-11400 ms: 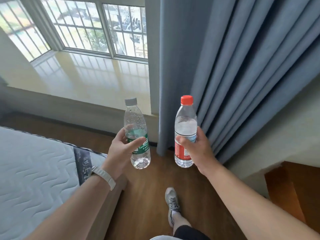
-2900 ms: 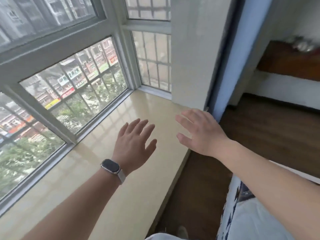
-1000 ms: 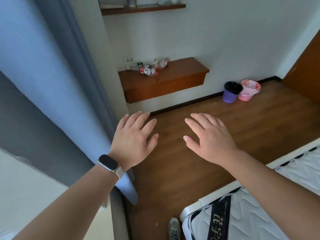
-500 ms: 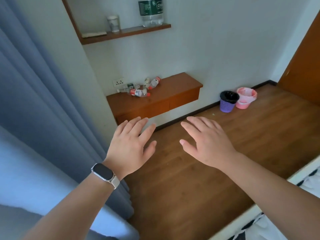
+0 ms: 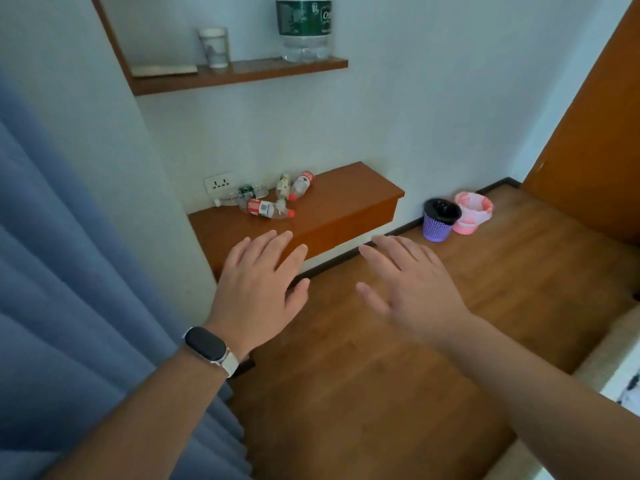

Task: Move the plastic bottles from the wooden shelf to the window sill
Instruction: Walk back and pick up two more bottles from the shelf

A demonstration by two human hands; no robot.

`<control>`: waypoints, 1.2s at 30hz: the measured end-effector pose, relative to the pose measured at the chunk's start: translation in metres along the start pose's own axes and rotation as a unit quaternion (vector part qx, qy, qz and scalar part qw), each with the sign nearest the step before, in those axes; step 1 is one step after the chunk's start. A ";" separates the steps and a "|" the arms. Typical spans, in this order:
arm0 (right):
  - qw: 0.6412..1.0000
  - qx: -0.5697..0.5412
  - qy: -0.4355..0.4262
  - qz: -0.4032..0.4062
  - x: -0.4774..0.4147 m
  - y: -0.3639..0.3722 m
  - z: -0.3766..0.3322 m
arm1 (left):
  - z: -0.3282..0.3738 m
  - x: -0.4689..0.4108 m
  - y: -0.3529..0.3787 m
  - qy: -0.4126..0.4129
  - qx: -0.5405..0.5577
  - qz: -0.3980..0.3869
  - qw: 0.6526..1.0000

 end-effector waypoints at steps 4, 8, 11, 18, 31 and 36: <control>1.000 0.018 0.003 -0.020 -0.054 0.021 -0.015 | -0.045 -0.028 0.023 0.023 0.009 0.009 1.000; 0.999 0.030 0.014 -0.020 -0.084 0.039 -0.021 | -0.080 -0.041 0.048 0.026 0.019 -0.004 0.999; 0.999 0.022 0.013 -0.033 -0.103 0.052 -0.020 | -0.096 -0.048 0.061 0.025 0.020 -0.011 0.999; 1.000 0.008 0.008 -0.021 -0.139 0.071 -0.007 | -0.111 -0.079 0.090 0.022 0.020 -0.026 0.999; 0.998 -0.032 -0.051 -0.007 -0.261 0.132 0.087 | -0.116 -0.196 0.162 -0.023 -0.023 -0.064 0.997; 0.998 -0.039 -0.047 0.017 -0.308 0.143 0.163 | -0.095 -0.268 0.195 -0.023 -0.032 -0.074 0.996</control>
Point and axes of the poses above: each hand's wrist, its own x-axis away from the middle knuckle, its own y-axis out of the palm, z = x × y, the point moved 8 cm from there along -x, towards the middle knuckle, and after that the axes turned 1 degree about z, right-handed, at the moved point
